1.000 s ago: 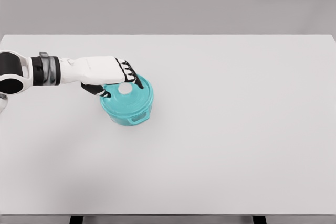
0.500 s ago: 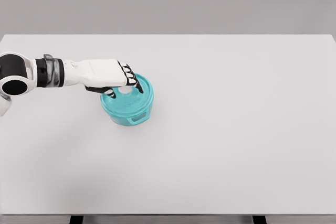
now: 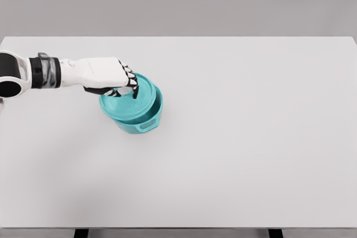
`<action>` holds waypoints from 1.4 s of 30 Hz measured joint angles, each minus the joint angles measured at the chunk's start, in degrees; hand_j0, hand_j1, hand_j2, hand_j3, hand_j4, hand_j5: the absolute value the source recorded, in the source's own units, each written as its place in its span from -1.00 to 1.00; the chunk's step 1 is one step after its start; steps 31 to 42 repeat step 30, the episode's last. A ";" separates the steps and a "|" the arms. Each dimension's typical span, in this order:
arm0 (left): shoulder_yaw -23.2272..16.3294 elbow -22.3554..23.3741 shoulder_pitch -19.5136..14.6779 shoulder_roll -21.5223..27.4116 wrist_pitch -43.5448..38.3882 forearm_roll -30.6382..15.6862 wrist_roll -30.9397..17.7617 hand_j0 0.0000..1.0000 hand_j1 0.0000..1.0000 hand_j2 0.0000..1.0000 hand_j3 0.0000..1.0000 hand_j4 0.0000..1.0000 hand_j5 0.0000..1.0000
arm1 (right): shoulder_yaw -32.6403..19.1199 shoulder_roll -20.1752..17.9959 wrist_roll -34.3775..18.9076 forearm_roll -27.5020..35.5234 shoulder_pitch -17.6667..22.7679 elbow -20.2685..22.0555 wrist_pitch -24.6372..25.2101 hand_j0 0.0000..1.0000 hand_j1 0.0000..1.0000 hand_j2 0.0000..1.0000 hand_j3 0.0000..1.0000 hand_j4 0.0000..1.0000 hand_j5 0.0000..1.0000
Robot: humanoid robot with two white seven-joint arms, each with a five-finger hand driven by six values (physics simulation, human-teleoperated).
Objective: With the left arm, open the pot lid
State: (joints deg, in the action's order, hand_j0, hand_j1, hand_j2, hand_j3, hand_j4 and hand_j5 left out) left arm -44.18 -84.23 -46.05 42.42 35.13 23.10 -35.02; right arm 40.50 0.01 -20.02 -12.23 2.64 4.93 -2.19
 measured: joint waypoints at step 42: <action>5.11 16.07 2.64 15.81 0.01 -9.49 -0.01 1.00 1.00 1.00 1.00 1.00 1.00 | 0.00 0.00 0.00 0.00 0.00 0.00 0.00 1.00 1.00 1.00 1.00 1.00 1.00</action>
